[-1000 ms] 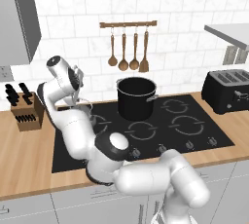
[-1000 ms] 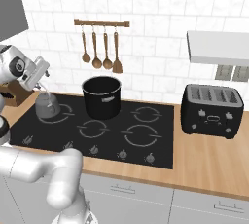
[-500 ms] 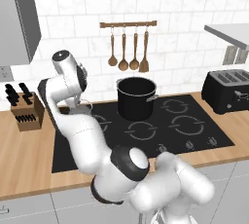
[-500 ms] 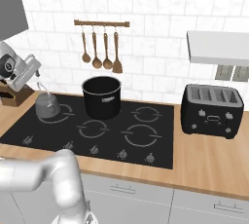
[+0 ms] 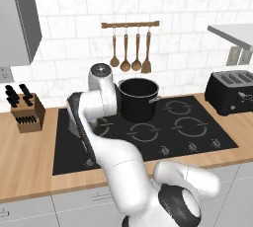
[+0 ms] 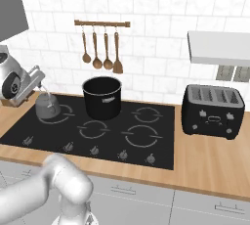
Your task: Pick the kettle from the counter and place it on a stove burner. Then turn the burner on.
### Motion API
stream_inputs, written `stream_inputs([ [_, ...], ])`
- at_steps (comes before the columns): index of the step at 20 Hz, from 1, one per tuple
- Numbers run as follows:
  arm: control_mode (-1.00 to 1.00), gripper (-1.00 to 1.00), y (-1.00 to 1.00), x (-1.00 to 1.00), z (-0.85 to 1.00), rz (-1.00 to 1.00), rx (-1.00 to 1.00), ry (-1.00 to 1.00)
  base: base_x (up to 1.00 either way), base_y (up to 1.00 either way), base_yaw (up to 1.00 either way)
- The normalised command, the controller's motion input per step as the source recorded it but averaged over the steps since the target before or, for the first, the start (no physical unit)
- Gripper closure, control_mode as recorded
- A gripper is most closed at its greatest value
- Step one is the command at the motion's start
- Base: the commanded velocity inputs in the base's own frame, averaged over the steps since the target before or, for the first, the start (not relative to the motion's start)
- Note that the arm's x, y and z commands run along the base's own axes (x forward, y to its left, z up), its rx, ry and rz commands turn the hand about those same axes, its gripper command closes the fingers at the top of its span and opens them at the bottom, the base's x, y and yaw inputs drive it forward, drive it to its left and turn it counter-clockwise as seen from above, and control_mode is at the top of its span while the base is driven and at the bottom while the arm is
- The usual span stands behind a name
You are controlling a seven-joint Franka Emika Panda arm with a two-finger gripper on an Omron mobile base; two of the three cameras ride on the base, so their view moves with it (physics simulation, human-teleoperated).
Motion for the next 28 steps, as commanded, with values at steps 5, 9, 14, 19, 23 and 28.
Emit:
stream_inputs([
  [5, -1.0, -1.0, 0.04, -0.99, 0.0, -0.44, 0.28, 0.0, 0.0, 0.0, 0.0],
  [9, -1.0, -1.0, 0.29, -0.92, 0.01, -0.44, 0.24, 0.01, 0.0, 0.0, 0.0],
  [14, -1.0, -1.0, 0.52, -0.35, 0.16, -0.28, 0.12, 0.12, 0.0, 0.0, 0.0],
  [19, -1.0, -1.0, 0.58, 0.03, 0.42, 0.04, -0.05, 0.34, 0.0, 0.0, 0.0],
  [23, -1.0, -1.0, 0.35, 0.02, 0.2, 0.3, -0.25, 0.2, 0.0, 0.0, 0.0],
  [28, -1.0, -1.0, 0.05, 0.0, 0.0, 0.51, -0.32, 0.03, 0.0, 0.0, 0.0],
])
